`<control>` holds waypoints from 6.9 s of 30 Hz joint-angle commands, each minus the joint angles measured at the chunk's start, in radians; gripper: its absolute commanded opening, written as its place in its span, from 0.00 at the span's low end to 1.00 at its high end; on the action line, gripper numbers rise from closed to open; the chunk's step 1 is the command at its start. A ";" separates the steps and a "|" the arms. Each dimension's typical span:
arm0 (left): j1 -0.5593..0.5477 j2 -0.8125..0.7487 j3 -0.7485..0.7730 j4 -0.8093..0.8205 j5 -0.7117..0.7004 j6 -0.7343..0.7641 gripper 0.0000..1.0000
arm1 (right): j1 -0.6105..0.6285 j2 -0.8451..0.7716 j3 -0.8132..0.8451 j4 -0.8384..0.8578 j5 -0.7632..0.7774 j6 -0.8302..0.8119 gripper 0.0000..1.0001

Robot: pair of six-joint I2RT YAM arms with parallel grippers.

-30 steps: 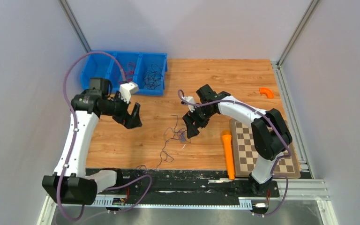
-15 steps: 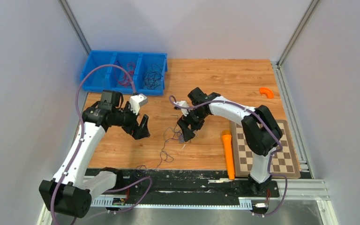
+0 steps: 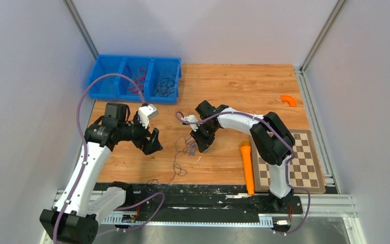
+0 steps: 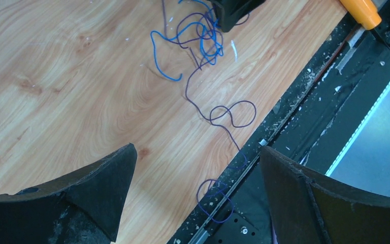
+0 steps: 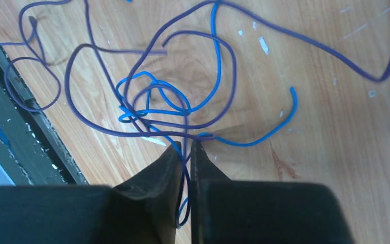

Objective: Untangle the cables

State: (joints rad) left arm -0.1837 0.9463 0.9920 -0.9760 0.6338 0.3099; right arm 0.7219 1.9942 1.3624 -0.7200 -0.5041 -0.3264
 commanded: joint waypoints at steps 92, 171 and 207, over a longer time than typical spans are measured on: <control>0.373 0.567 1.265 0.672 -0.342 -0.484 0.00 | -0.291 -0.218 -0.352 0.190 0.075 -0.203 0.00; 0.050 0.115 -0.363 0.541 -0.153 0.001 0.00 | -0.649 -0.516 0.419 0.376 -0.500 0.447 0.00; -0.278 0.230 0.186 0.819 0.052 -0.304 1.00 | -0.338 -0.527 0.166 0.531 -0.687 0.578 0.00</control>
State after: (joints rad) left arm -0.4030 1.1057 1.1450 -0.2276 0.7284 0.0731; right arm 0.3271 1.4826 1.5398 -0.2245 -1.1770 0.2668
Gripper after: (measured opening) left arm 1.000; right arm 0.004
